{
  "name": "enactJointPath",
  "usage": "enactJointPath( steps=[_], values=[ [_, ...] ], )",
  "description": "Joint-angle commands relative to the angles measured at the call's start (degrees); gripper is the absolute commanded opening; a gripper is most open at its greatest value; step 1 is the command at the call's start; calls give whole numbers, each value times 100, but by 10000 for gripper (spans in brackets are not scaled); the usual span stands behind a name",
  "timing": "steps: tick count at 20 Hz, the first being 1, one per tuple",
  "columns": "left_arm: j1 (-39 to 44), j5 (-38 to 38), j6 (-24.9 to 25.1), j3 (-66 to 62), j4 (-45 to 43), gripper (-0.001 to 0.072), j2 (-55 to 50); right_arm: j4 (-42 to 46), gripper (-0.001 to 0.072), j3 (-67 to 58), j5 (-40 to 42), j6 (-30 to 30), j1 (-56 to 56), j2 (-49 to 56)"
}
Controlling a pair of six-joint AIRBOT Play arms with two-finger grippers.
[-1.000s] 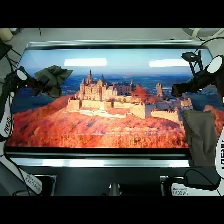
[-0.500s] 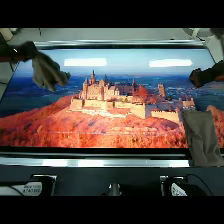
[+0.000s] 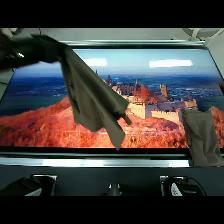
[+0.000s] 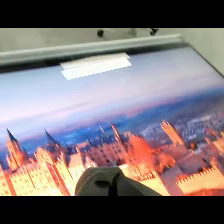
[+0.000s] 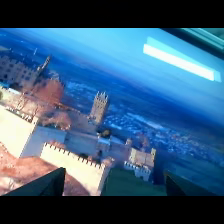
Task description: Fold the shirts.
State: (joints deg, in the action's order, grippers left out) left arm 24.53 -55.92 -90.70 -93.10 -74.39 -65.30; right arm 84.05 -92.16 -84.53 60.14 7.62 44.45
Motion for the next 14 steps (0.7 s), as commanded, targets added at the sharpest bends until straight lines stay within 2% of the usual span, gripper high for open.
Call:
enactJointPath(
  steps=[1, 4, 6, 7, 8, 9, 11, 14],
  values=[
    [901, 297, -525, 1292, -37, 24, -297, 2, 664, 24, -1014, 4, -2, 50],
    [1554, 1088, -1176, 2376, 0, 24, -1023, -96, 664, 289, -1025, -28, -2, 492],
    [1698, 955, -1222, 2406, 203, 29, -1547, -210, 664, 516, -907, -105, -2, 911],
    [1650, 754, -1220, 2277, 262, 186, -1718, -345, 664, 623, -887, -153, -2, 1165],
    [1521, 494, -1222, 2081, 260, 588, -1790, -505, 663, 750, -879, -166, -2, 1416],
    [1327, 203, -1211, 1858, 251, 718, -1790, -704, 663, 879, -905, -199, -2, 1641],
    [772, -704, -721, 1305, 214, 720, -1729, -1115, 663, 1202, -997, -273, -2, 2028],
    [-109, -1967, 341, 981, 214, 718, -1471, -1532, 663, 2004, -782, -494, -2, 2284]
  ],
)
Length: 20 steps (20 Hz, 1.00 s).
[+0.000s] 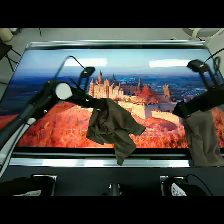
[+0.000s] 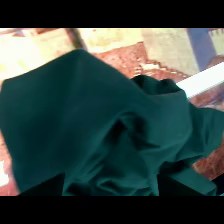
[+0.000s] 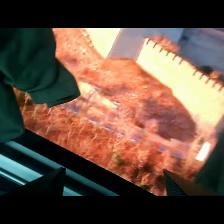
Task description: Fold the shirts.
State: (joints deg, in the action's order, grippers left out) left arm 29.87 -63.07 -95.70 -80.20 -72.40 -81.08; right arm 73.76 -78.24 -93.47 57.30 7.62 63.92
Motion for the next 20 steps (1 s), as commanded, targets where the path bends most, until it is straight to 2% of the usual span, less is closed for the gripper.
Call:
enactJointPath(
  steps=[1, 3, 5, 8, 11, 18, 19, 20],
  values=[
    [-872, -1580, 988, -256, 11, 718, 184, -566, 663, 933, 260, -256, -2, 345],
    [-1209, -1843, 1123, 131, 17, 718, 295, -728, 663, 1650, 597, -256, -2, 348],
    [-1327, -1707, 1224, 774, 20, 718, 304, -1016, 663, 2345, 1086, -341, -2, 352],
    [-1261, -914, 1222, 1797, 411, 717, 177, -1307, 665, 3025, 1851, -356, -2, 352],
    [-1137, -306, 1285, 2269, 730, 717, -131, -1534, 666, 3254, 2461, -350, -2, 378],
    [-800, -48, 1329, 2267, 1034, 714, -603, -2277, 687, 3254, 2503, -621, -2, 1283],
    [-772, -7, 1327, 2267, 1051, 700, -605, -2358, 686, 3254, 2542, -625, -4, 1405],
    [-739, 59, 1325, 2267, 1051, 620, -605, -2483, 686, 3254, 2588, -645, -4, 1510]
  ],
)
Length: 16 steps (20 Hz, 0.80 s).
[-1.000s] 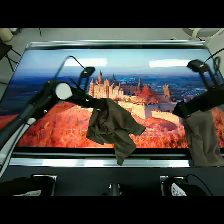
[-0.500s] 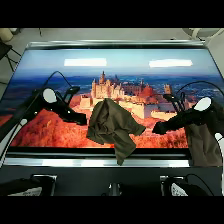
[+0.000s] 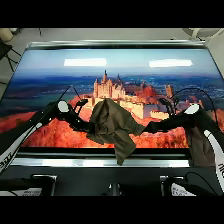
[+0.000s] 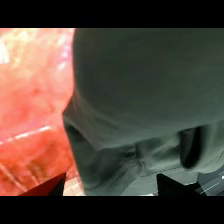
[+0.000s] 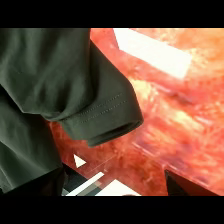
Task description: Fold the shirts.
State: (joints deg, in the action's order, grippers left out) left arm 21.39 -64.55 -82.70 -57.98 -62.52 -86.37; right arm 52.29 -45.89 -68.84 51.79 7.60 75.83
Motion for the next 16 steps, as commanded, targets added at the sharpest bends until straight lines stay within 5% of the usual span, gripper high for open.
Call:
enactJointPath(
  steps=[1, 2, 4, 6, 7, 13, 14, 15, 16],
  values=[
    [136, 291, 24, 44, 63, 589, -76, -479, 686, 20, 177, -127, -2, 413],
    [170, 387, 24, 44, 59, 588, -76, -623, 686, 20, 240, -160, -2, 498],
    [199, 498, 20, 44, 63, 378, -76, -852, 686, 20, 308, -157, -2, 638],
    [190, 509, 22, 44, 61, 94, -76, -973, 685, 20, 387, -151, -2, 739],
    [184, 503, 26, 39, 57, 25, -70, -966, 685, 20, 446, -146, -2, 780],
    [179, 463, 26, -216, -72, 24, 15, -966, 524, 20, 870, 308, -356, 883],
    [179, 463, 24, -282, -74, 23, 39, -957, 412, 20, 1032, 302, -505, 911],
    [179, 457, 24, -358, -116, 23, 79, -846, 69, 11, 1117, 306, -605, 905],
    [179, 459, 7, -450, -212, 23, 144, -815, 20, -20, 1130, 273, -601, 903]
  ],
)
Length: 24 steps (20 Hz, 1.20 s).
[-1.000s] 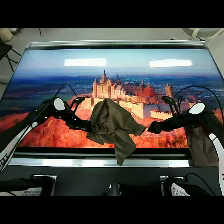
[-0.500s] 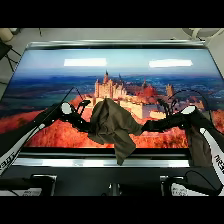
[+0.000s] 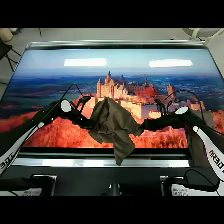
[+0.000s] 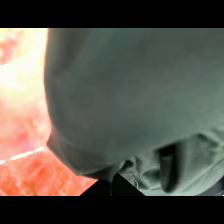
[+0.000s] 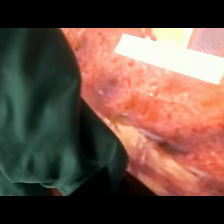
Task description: Fold the shirts.
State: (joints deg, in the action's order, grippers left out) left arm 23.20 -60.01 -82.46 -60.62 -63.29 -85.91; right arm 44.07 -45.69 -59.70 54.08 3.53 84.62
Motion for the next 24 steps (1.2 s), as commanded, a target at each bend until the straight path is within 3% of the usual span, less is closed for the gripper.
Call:
enactJointPath(
  steps=[1, 5, 8, 13, 16, 19, 24],
  values=[
    [-2, 7, -26, -323, -334, 22, 203, 76, 20, -136, 136, -149, -138, 0],
    [-4, -17, -481, -1491, -2444, 21, 879, 597, 19, -1279, -136, -734, 297, -697],
    [-83, -17, -761, -3158, -4103, 22, 1410, 1049, 19, -2990, 118, -1043, 697, -1637],
    [-586, 221, -1816, -5875, -4262, 22, 2085, 1665, 19, -5110, 603, -813, 911, -3198],
    [-520, 1167, -1827, -5834, -4245, 22, 2767, 1836, 20, -5202, 717, -800, 911, -3963],
    [-579, 1143, -1919, -5775, -4240, 23, 3145, 2312, 20, -5202, 713, -426, 911, -4334],
    [-579, 1145, -1910, -5637, -4242, 23, 3167, 2393, 20, -5202, 243, -227, 911, -4266]
  ],
)
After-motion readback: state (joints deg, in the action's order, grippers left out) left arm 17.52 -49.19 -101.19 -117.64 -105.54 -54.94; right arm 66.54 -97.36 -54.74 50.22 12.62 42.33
